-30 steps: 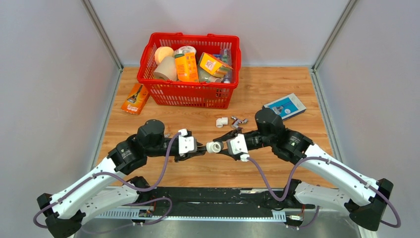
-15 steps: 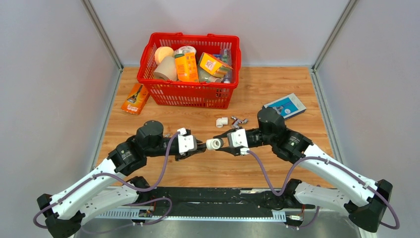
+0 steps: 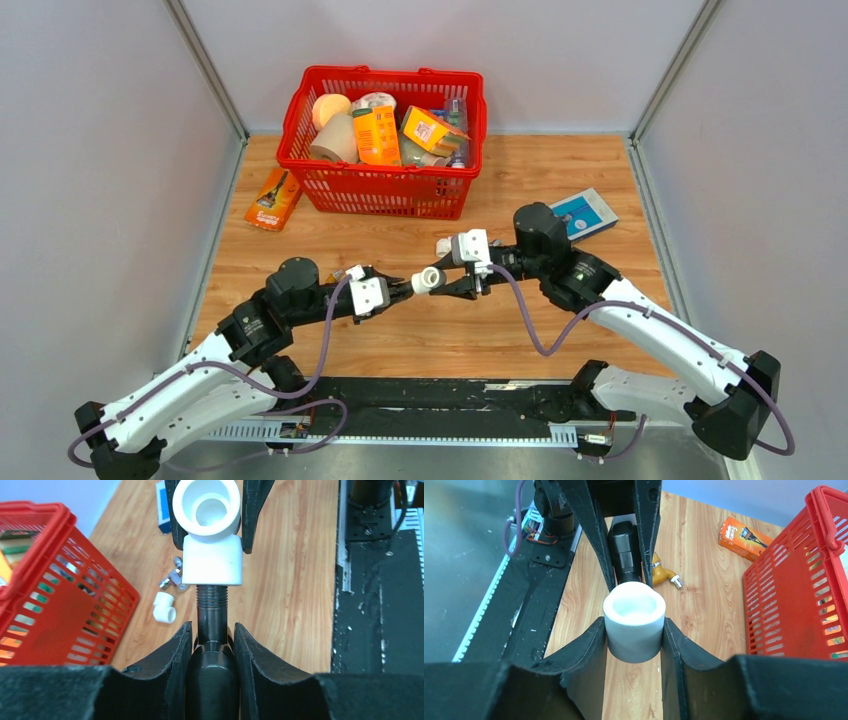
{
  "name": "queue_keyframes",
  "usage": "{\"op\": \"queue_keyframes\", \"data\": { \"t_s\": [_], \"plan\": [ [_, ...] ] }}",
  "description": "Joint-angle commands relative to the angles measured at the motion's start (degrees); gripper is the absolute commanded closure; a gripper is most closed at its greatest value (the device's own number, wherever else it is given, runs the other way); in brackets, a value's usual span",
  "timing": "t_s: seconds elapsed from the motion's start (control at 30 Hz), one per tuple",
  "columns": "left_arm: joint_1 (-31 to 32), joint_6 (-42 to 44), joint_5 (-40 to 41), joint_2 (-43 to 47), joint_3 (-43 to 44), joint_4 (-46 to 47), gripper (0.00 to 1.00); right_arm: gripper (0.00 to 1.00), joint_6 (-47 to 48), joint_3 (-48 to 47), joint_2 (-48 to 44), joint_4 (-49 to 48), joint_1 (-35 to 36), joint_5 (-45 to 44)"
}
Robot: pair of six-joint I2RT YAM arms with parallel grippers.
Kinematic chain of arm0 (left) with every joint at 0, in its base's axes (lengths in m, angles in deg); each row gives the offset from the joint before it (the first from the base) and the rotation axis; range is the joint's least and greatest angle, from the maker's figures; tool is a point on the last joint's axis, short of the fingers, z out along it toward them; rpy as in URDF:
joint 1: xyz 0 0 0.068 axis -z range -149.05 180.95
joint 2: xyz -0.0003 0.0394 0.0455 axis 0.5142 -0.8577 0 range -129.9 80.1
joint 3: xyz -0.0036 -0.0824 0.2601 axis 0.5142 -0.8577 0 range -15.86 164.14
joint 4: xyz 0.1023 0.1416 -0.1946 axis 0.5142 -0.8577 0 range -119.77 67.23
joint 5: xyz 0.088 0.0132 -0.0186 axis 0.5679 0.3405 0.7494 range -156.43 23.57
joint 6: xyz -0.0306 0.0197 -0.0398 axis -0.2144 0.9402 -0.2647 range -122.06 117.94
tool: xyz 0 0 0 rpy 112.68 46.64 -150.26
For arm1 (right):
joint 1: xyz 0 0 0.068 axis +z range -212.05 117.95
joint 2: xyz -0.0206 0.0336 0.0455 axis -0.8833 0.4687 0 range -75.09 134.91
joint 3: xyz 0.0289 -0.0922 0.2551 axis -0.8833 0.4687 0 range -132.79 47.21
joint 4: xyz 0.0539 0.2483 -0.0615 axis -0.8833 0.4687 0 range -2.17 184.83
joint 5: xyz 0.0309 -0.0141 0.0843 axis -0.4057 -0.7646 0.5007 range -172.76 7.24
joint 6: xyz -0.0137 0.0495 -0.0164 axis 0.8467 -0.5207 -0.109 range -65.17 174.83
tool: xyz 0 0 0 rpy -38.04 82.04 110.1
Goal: Install the water faucets
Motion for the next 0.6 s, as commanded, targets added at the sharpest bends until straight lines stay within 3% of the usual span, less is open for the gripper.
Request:
{"op": "queue_keyframes", "data": {
  "t_s": [0.0,0.37,0.57],
  "plan": [
    [0.3,0.8,4.0,3.4,-1.1,20.3,1.00,1.00,-11.2,-2.6,1.1,-6.9,-0.7,8.5],
    [0.2,6.1,9.6,1.0,-0.9,23.6,1.00,1.00,-26.6,-8.1,5.5,-7.6,-2.3,6.4],
    [0.3,8.5,10.7,-1.9,3.0,21.2,1.00,1.00,-25.1,-10.0,5.7,-2.3,-2.2,2.4]
  ]
}}
